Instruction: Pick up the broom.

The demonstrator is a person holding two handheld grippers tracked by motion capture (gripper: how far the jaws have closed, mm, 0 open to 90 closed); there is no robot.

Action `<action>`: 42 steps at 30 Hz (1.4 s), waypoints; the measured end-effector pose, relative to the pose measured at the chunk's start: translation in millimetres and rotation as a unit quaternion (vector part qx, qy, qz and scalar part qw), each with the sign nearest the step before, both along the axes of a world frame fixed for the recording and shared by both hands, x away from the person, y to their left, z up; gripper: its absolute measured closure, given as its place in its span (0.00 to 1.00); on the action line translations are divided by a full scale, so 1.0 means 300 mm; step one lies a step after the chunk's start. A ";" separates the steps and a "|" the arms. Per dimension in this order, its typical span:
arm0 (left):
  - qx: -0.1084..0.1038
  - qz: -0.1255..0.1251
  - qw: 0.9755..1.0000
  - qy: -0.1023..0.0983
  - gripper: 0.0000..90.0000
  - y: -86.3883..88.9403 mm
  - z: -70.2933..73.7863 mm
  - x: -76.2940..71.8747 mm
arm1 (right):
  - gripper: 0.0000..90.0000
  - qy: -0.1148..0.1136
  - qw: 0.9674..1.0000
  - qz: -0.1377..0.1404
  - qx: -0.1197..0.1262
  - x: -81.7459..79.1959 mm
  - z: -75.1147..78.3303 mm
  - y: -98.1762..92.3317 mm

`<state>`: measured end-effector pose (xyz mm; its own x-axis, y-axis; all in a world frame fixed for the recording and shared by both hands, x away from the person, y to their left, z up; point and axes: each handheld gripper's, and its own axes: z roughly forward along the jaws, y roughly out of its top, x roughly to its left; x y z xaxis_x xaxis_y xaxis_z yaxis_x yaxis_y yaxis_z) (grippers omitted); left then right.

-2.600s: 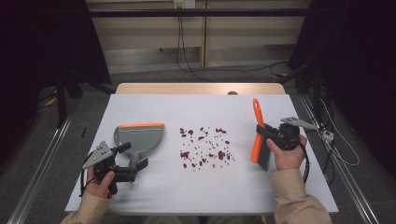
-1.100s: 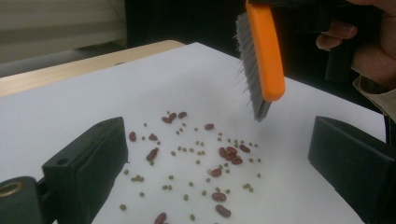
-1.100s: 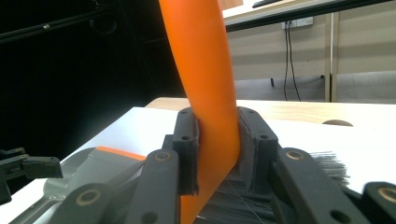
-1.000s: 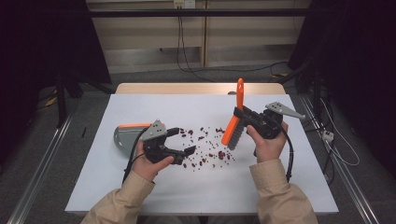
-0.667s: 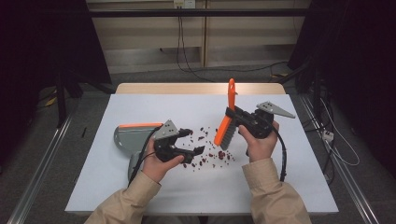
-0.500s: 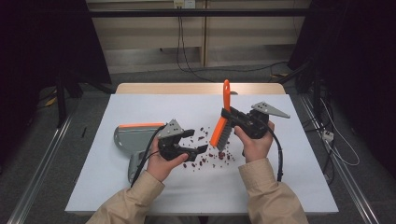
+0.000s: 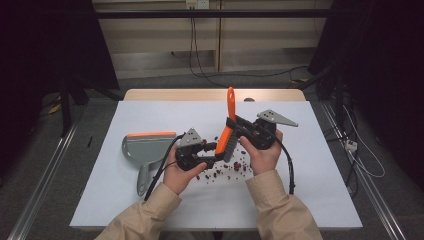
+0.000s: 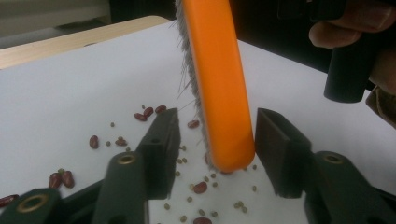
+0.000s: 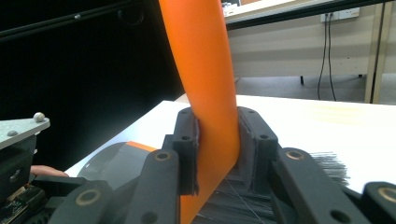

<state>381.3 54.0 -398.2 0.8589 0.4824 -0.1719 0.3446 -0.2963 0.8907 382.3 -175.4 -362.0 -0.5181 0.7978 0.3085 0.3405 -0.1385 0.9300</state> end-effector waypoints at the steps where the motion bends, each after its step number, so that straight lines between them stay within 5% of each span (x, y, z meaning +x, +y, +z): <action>1: -0.003 0.000 1.000 0.002 0.60 0.002 0.001 0.001 | 0.79 -0.002 1.000 0.001 -0.001 0.000 0.000 0.004; 12: 0.023 0.026 0.999 0.009 0.78 0.010 0.004 0.003 | 0.79 -0.003 1.000 0.015 -0.016 0.001 0.005 0.047; 19: 0.022 0.051 0.998 -0.025 0.79 0.015 0.013 -0.008 | 0.78 -0.009 1.000 0.009 -0.003 0.001 0.013 0.053; 24: 0.015 0.070 0.997 -0.031 0.79 0.026 0.013 -0.008 | 0.51 -0.016 1.000 -0.002 -0.005 0.002 0.017 0.059; 29: 0.011 0.084 0.996 -0.038 0.79 0.036 0.015 -0.005 | 0.36 -0.007 1.000 -0.016 0.001 0.001 0.010 0.056; 36: 0.010 0.101 0.994 -0.044 0.79 0.045 0.015 0.000 | 0.24 0.019 1.000 -0.019 -0.004 0.002 -0.007 0.076; 42: 0.010 0.110 0.993 -0.053 0.79 0.039 0.020 -0.009 | 0.23 0.031 0.999 -0.030 0.002 0.008 -0.016 0.105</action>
